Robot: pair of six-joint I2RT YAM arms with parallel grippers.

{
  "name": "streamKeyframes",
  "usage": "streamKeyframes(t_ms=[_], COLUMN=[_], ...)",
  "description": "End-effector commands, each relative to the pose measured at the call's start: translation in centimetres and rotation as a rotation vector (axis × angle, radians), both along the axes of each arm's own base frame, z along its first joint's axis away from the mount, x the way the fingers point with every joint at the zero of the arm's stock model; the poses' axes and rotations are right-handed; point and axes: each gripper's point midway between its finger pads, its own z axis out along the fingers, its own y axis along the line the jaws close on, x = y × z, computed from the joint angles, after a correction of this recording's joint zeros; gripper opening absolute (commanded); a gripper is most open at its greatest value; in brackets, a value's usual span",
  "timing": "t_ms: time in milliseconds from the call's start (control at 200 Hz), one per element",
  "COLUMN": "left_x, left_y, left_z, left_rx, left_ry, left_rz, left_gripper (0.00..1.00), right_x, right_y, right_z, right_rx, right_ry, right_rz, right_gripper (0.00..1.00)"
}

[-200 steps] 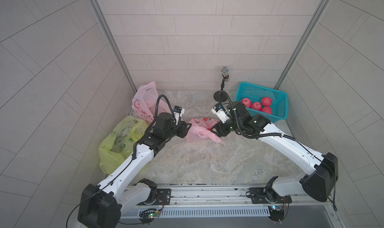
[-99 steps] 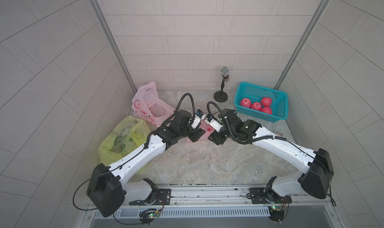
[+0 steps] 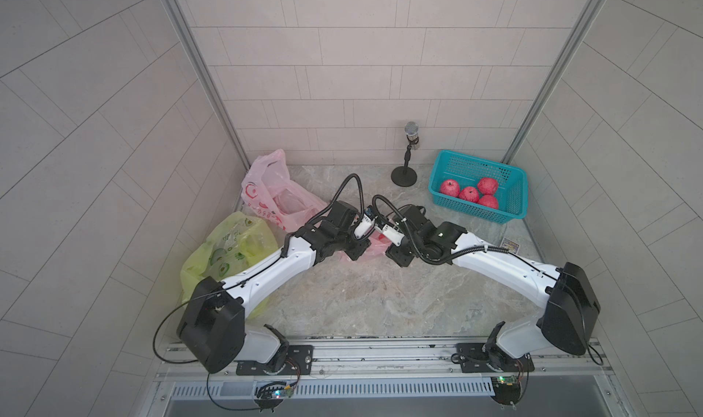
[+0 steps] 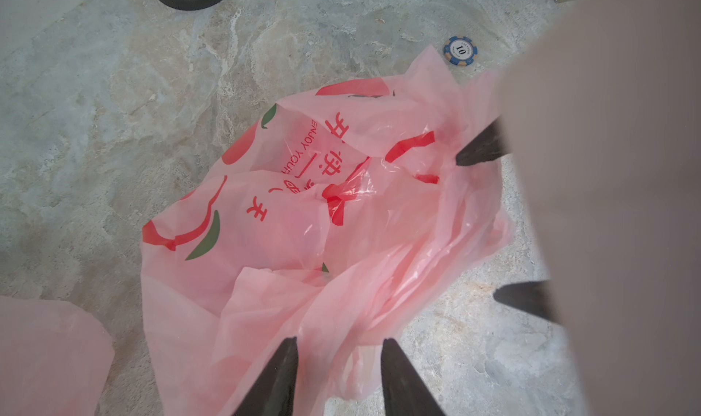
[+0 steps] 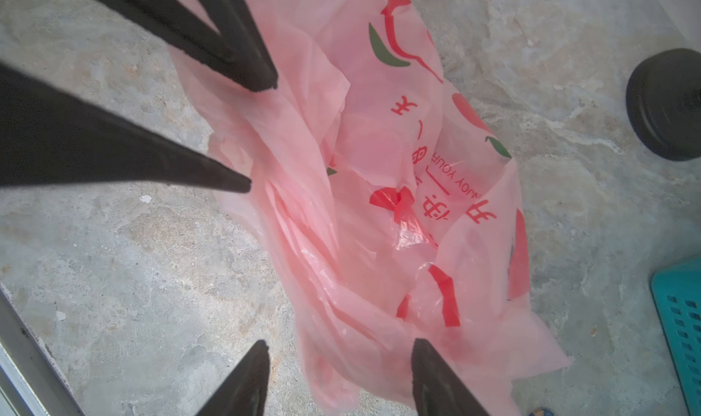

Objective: Untie the knot of a plastic bag & take out the apple
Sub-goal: Untie the plastic bag at the center of the board.

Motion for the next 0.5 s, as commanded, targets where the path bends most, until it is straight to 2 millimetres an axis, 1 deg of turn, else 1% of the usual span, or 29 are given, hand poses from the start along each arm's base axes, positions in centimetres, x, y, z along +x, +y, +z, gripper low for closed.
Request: streamKeyframes(t_ms=[0,100,165,220,285,360,415,495], left_x=[-0.76,-0.62,-0.45,-0.38,-0.37,-0.32,-0.15,0.13], left_y=[-0.97,-0.89,-0.78,-0.69,-0.58,-0.50,-0.41,-0.15], left_z=[0.05,-0.30,-0.47,-0.62,-0.69,-0.60,-0.67,-0.70], left_rx=[0.021,0.028,0.036,0.043,0.052,0.055,0.056,0.062], left_ry=[-0.005,0.000,0.001,0.007,0.012,0.010,0.004,-0.004], left_rz=[-0.097,-0.088,-0.076,-0.071,-0.067,-0.061,-0.052,-0.033], left_gripper=[0.38,0.34,0.29,0.26,0.23,0.20,0.14,0.03], right_x=[2.15,2.45,2.54,2.63,2.53,2.48,2.48,2.46], right_y=[0.34,0.35,0.42,0.42,0.47,0.63,0.76,0.79], right_z=[0.73,0.71,0.67,0.72,0.74,0.88,0.89,1.12], right_rx=[0.010,0.017,0.030,0.045,0.056,0.069,0.078,0.089], right_ry=[-0.082,-0.087,-0.081,-0.074,-0.069,-0.071,-0.067,-0.065], right_rz=[-0.040,-0.054,-0.060,-0.066,-0.066,-0.063,-0.063,-0.070], right_gripper=[0.49,0.30,0.22,0.18,0.15,0.06,0.00,0.00])
